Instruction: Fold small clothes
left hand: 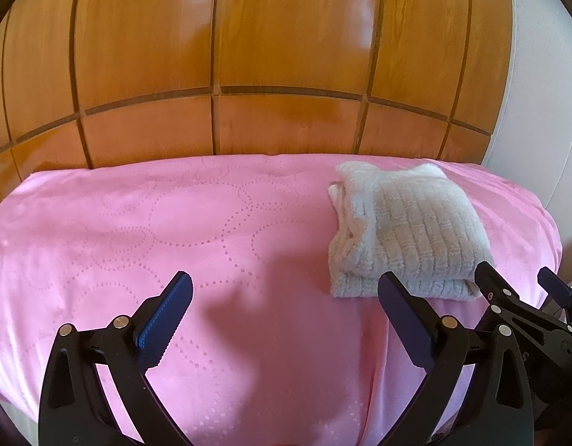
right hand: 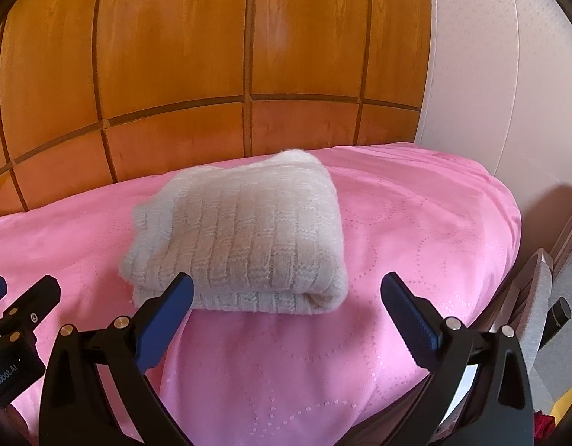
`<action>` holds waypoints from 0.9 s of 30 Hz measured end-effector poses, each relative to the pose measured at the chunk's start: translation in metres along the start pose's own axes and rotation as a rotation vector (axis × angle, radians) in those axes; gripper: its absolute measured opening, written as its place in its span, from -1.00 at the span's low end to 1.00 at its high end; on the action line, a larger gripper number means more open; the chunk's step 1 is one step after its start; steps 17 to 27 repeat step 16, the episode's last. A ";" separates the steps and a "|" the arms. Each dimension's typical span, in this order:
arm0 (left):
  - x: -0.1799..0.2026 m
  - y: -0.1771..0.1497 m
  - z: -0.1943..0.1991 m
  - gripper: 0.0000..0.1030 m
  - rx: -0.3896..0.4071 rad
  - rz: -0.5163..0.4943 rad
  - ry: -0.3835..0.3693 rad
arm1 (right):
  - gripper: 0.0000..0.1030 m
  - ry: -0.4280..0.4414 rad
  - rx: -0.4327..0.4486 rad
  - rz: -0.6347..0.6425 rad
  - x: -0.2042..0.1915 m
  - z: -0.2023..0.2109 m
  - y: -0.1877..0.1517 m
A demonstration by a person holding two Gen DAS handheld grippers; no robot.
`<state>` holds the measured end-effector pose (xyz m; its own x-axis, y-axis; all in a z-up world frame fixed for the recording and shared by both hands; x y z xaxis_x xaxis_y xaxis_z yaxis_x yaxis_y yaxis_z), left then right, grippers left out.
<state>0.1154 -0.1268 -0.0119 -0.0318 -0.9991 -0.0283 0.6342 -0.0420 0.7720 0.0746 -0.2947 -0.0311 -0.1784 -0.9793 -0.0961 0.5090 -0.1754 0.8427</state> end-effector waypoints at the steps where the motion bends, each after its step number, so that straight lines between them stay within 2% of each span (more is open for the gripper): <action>1: 0.000 0.000 0.000 0.92 -0.003 0.003 -0.006 | 0.95 0.001 -0.001 -0.001 0.001 -0.001 0.000; 6: 0.000 0.000 -0.002 0.92 0.005 0.003 -0.007 | 0.95 0.003 -0.012 -0.006 0.003 -0.005 -0.003; 10: 0.000 -0.003 -0.008 0.92 -0.022 0.007 -0.012 | 0.95 0.003 -0.004 -0.022 0.010 -0.006 0.001; 16: -0.005 -0.010 -0.021 0.92 -0.064 0.028 0.010 | 0.96 -0.041 -0.013 -0.132 0.065 -0.022 0.016; 27: -0.005 -0.010 -0.021 0.92 -0.064 0.028 0.010 | 0.96 -0.041 -0.013 -0.132 0.065 -0.022 0.016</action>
Point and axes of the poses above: each gripper's, at about its wrist camera, not at the fingertips, and z roughly against the way its jaws point, x to its right, y to its top, the point moved 9 cm from there along -z, roughly the way its jaws point, and after that the axes turned 10 degrees about y, right-handed, at the moved point
